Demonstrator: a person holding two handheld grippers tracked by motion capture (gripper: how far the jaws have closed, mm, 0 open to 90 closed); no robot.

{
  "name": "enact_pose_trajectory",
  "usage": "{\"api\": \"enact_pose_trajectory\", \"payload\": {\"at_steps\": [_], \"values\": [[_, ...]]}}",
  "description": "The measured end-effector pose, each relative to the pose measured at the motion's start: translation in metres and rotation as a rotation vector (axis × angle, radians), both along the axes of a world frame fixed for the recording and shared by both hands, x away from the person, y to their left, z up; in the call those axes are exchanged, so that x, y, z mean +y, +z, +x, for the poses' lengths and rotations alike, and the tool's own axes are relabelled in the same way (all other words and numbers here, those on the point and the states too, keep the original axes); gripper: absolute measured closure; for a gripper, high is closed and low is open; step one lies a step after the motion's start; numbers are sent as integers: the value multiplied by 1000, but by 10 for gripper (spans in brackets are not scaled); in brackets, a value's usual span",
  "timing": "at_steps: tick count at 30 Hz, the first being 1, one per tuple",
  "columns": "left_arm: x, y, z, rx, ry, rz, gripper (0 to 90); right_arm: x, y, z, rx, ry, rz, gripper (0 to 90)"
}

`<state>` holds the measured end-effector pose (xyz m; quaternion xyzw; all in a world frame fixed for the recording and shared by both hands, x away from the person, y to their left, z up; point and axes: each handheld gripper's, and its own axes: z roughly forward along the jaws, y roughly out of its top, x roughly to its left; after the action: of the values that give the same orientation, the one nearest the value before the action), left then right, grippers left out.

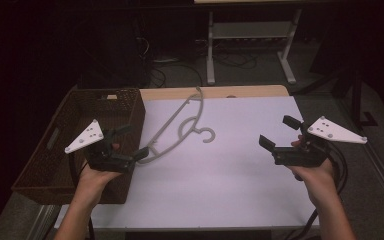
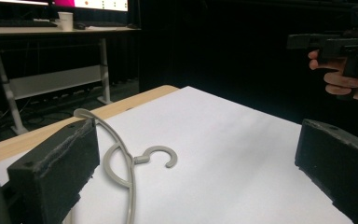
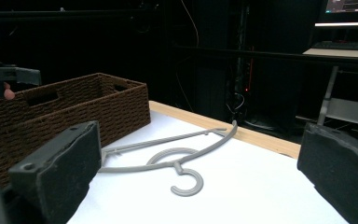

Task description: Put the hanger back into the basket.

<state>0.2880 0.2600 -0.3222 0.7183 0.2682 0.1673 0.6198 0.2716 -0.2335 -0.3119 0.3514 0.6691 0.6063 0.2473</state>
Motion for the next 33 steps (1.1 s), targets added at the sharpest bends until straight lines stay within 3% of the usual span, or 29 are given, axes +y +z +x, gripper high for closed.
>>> {"api": "enact_pose_trajectory", "payload": {"at_steps": [13,20,33], "values": [[-21,2,4,24,-25,44,0,3,-8,3,33,21,-42,0],[-34,-2,6,43,-45,98,0,4,-19,2,66,30,-86,0],[-63,-15,20,95,-76,187,0,4,-40,2,111,47,-96,0]]}}
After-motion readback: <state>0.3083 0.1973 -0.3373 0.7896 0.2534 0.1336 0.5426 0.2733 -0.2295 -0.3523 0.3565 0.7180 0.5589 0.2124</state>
